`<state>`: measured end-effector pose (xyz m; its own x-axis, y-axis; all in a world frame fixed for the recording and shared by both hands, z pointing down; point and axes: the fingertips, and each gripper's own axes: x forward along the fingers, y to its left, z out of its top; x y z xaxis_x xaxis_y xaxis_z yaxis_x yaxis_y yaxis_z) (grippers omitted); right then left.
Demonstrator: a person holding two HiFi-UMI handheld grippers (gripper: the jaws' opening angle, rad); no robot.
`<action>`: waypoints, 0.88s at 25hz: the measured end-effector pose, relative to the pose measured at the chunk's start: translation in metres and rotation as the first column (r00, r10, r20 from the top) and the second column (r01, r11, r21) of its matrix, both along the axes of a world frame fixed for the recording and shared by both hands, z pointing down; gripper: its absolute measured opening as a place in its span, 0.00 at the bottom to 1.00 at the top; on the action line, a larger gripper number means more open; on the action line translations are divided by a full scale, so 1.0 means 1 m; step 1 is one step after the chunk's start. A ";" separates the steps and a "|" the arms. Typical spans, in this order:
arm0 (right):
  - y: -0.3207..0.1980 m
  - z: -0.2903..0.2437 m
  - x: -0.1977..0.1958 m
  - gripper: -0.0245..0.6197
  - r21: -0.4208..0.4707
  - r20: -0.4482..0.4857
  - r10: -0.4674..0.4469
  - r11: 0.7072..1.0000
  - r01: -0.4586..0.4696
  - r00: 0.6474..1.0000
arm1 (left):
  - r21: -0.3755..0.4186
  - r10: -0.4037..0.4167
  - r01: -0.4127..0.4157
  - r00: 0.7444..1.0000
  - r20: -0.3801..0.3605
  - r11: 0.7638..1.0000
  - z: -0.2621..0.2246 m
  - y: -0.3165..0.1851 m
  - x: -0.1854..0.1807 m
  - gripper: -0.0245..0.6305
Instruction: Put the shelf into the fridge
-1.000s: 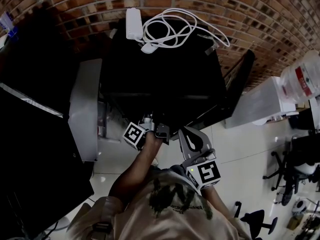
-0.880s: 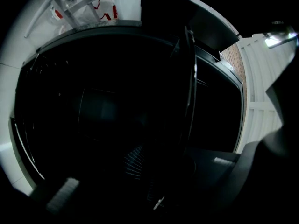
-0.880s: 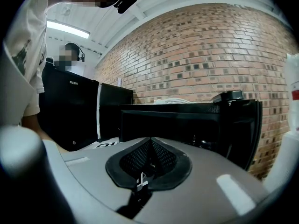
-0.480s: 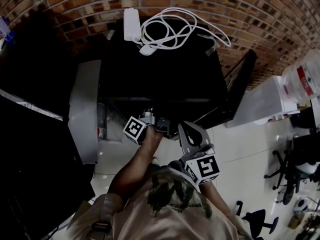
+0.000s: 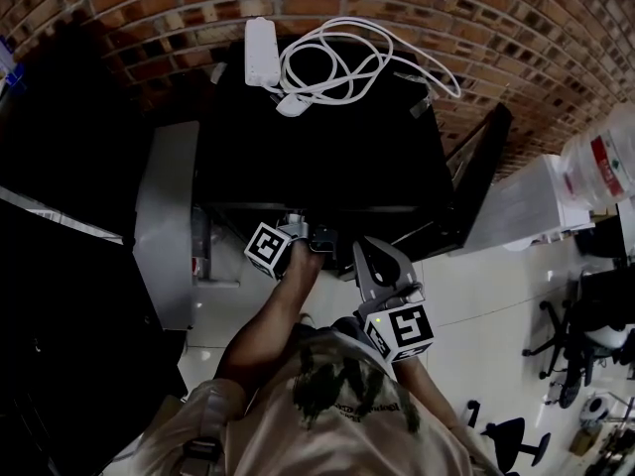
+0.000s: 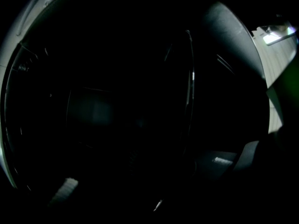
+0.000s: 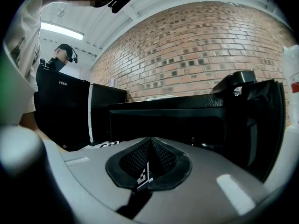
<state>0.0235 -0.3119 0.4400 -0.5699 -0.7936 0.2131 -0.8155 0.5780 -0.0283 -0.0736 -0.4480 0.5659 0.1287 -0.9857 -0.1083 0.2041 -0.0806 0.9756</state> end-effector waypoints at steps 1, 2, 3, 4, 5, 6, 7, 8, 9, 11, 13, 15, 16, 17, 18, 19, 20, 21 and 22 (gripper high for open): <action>0.000 0.001 0.000 0.04 -0.002 -0.001 0.000 1.000 0.000 1.000 | 0.000 -0.001 0.001 1.000 0.001 1.000 0.000 -0.002 0.000 0.07; -0.001 0.001 0.001 0.04 -0.005 -0.001 -0.001 1.000 0.001 1.000 | -0.003 0.001 -0.001 1.000 0.018 1.000 0.002 -0.003 -0.001 0.07; -0.001 0.002 0.001 0.04 -0.007 -0.002 -0.001 1.000 0.001 1.000 | -0.006 0.004 -0.004 0.999 0.036 1.000 0.004 -0.005 -0.001 0.07; -0.001 0.002 0.002 0.04 -0.009 -0.003 -0.001 1.000 0.001 1.000 | -0.006 0.007 -0.007 0.999 0.047 1.000 0.004 -0.006 -0.001 0.07; -0.001 0.003 0.002 0.04 -0.010 -0.003 0.000 1.000 0.000 1.000 | -0.002 0.008 -0.008 0.999 0.053 1.000 0.004 -0.007 -0.001 0.07; -0.001 0.003 0.002 0.04 -0.010 -0.004 0.000 1.000 0.000 1.000 | 0.003 0.010 -0.010 0.998 0.055 1.000 0.003 -0.008 -0.001 0.07; -0.001 0.003 0.002 0.04 -0.010 -0.005 0.000 1.000 0.000 1.000 | 0.009 0.013 -0.013 0.998 0.055 1.000 0.002 -0.008 -0.001 0.08; 0.000 0.003 0.002 0.04 -0.011 -0.006 0.000 1.000 0.000 1.000 | 0.016 0.017 -0.018 0.999 0.051 1.000 0.002 -0.007 -0.001 0.08; 0.001 0.003 0.001 0.04 -0.011 -0.006 0.000 1.000 0.000 1.000 | 0.022 0.023 -0.023 0.999 0.043 0.999 0.003 -0.007 -0.001 0.09; 0.003 0.003 0.001 0.04 -0.012 -0.005 -0.002 1.000 0.002 1.000 | 0.028 0.036 -0.037 0.999 0.024 0.999 0.011 -0.006 0.000 0.13; 0.006 0.004 0.002 0.04 -0.014 -0.005 -0.004 1.000 0.004 1.000 | 0.029 0.049 -0.049 0.999 0.011 0.998 0.016 -0.004 0.001 0.20; 0.009 0.004 0.002 0.04 -0.016 -0.004 -0.003 1.000 0.003 1.000 | 0.023 0.058 -0.058 0.998 0.001 0.998 0.016 0.000 0.002 0.24; 0.010 0.004 0.002 0.04 -0.016 -0.004 -0.003 1.000 0.003 1.000 | 0.026 0.061 -0.061 0.998 0.005 0.998 0.014 0.001 0.002 0.26; 0.012 0.004 0.001 0.04 -0.016 -0.003 -0.004 1.000 0.004 1.000 | 0.031 0.065 -0.065 0.998 0.013 0.997 0.013 0.003 0.002 0.27; 0.014 0.004 0.001 0.04 -0.017 -0.003 -0.005 1.000 0.005 1.000 | 0.036 0.069 -0.070 0.997 0.019 0.997 0.013 0.005 0.002 0.28; 0.016 0.004 0.000 0.04 -0.018 -0.003 -0.007 1.000 0.007 1.000 | 0.040 0.072 -0.073 0.997 0.020 0.997 0.012 0.008 0.002 0.28; 0.018 0.004 -0.001 0.04 -0.019 -0.003 -0.009 1.000 0.009 1.000 | 0.046 0.075 -0.075 0.997 0.013 0.996 0.009 0.012 0.002 0.29; 0.020 0.004 -0.002 0.04 -0.020 -0.002 -0.012 1.000 0.012 1.000 | 0.052 0.078 -0.077 0.997 0.001 0.996 0.005 0.016 0.003 0.29; 0.023 0.005 -0.002 0.04 -0.021 -0.002 -0.016 1.000 0.016 1.000 | 0.053 0.082 -0.082 0.997 -0.002 0.995 0.003 0.020 0.004 0.29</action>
